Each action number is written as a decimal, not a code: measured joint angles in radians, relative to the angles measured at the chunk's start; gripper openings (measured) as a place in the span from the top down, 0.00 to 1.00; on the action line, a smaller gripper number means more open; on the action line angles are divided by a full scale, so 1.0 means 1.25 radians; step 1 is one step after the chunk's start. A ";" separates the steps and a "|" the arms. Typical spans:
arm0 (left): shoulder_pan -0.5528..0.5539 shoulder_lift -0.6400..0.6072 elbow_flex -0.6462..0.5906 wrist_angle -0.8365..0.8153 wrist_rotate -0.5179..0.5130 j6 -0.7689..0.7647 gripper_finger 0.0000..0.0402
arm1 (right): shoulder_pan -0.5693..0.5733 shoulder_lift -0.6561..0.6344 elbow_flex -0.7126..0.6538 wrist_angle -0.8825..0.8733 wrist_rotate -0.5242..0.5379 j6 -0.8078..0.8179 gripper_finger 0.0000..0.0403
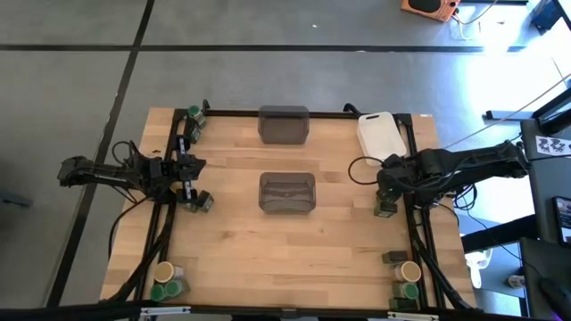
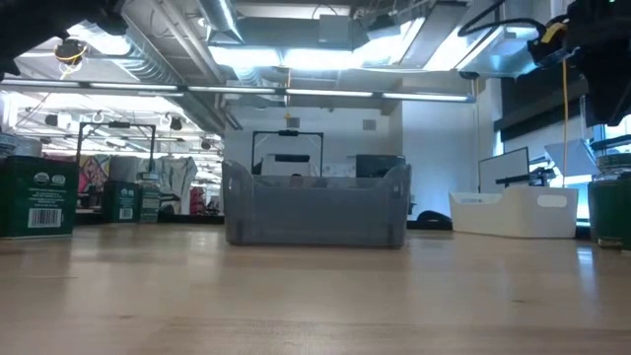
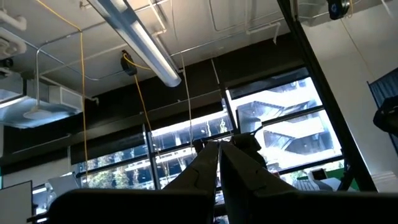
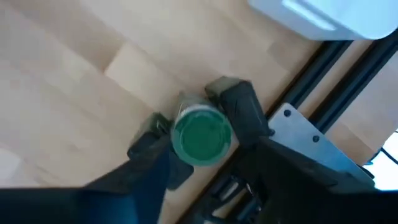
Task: Sort spices by type
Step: Put the green seasoning bottle into the white bin
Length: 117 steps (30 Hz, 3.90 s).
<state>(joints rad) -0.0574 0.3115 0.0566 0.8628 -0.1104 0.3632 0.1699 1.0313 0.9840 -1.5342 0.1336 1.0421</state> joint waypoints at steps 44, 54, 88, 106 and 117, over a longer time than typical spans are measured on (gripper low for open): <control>0.000 0.000 0.000 0.004 -0.001 -0.013 0.97 | 0.000 0.045 -0.097 0.042 -0.009 -0.044 0.26; 0.000 0.001 0.000 0.004 -0.001 -0.012 0.97 | 0.000 0.046 -0.018 0.016 -0.033 -0.040 0.26; 0.000 0.001 0.000 0.001 -0.004 -0.006 0.97 | 0.000 0.052 -0.161 0.164 -0.032 -0.039 0.47; 0.000 0.001 0.000 0.001 -0.005 0.000 0.97 | 0.000 0.055 -0.025 0.127 0.073 -0.066 0.48; 0.000 0.001 0.000 0.001 -0.004 0.000 0.97 | -0.050 0.054 0.110 0.107 0.273 -0.134 0.48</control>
<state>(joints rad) -0.0574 0.3122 0.0570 0.8641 -0.1159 0.3630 0.1071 1.0985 1.1221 -1.4001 0.4744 0.8752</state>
